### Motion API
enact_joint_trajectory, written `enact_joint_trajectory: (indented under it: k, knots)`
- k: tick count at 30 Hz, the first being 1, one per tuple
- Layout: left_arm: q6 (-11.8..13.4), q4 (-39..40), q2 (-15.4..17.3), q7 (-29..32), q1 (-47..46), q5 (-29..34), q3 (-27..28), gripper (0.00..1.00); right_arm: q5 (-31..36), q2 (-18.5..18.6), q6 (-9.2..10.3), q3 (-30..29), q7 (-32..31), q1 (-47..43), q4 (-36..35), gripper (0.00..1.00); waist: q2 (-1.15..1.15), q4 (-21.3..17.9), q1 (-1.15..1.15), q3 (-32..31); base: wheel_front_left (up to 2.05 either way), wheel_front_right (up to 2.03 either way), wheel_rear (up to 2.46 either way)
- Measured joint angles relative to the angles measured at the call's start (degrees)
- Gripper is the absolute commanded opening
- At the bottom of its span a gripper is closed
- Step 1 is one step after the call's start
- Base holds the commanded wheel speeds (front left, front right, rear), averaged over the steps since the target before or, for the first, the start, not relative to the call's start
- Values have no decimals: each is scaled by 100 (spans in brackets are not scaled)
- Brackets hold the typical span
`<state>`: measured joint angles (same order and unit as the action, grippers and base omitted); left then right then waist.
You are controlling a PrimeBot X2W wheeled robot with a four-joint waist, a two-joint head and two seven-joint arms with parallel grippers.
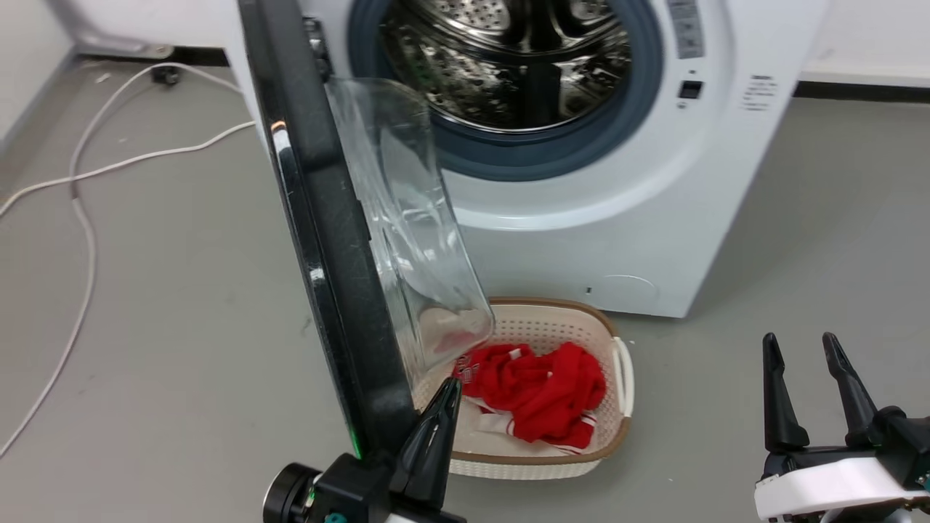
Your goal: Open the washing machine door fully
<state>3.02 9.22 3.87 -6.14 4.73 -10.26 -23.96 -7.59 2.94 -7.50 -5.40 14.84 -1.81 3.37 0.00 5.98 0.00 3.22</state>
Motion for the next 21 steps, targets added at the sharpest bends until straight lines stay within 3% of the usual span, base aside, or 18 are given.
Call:
enact_joint_trajectory:
  k: [14, 21]
  knots:
    - [368, 227, 260, 31, 449, -111, 444, 0, -1, -2, -1, 7, -34, 5, -21, 100, 0, 1206, 0, -22, 0, 0, 0]
    - [530, 174, 355, -70, 429, -277, 870, 0, -3, -2, -1, 79, -75, 33, -3, 100, 0, 1447, 0, -14, 0, 0, 0]
